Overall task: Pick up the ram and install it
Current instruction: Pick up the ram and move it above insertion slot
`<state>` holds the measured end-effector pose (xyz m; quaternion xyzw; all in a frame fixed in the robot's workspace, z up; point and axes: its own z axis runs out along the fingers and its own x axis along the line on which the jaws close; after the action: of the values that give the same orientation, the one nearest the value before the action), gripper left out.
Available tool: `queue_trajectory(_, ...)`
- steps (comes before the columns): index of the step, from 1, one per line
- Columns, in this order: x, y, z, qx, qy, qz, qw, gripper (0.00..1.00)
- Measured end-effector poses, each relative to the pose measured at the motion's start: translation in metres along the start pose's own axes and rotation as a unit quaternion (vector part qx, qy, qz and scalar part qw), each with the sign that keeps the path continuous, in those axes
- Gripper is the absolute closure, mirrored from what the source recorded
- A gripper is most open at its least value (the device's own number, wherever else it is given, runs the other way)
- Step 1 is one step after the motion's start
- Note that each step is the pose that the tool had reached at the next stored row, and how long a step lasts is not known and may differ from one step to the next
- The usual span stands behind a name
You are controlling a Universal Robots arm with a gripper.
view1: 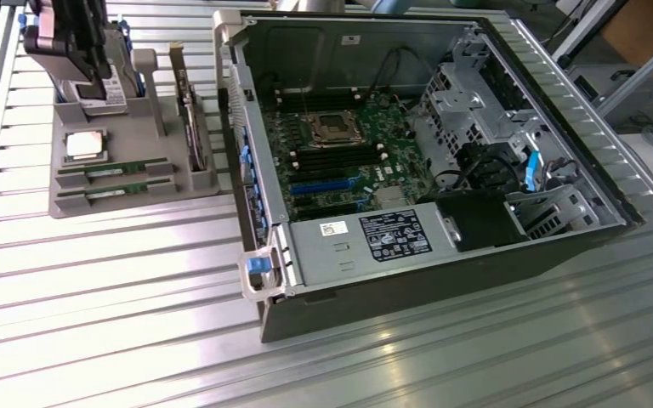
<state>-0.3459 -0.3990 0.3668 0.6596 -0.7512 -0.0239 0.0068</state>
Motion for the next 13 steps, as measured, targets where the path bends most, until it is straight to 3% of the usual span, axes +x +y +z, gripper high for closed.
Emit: queue_trajectory(13, 0.0002, -0.0005, 0.0109, 0.0000, 0.0000, 0.000, 1.0000, 0.64)
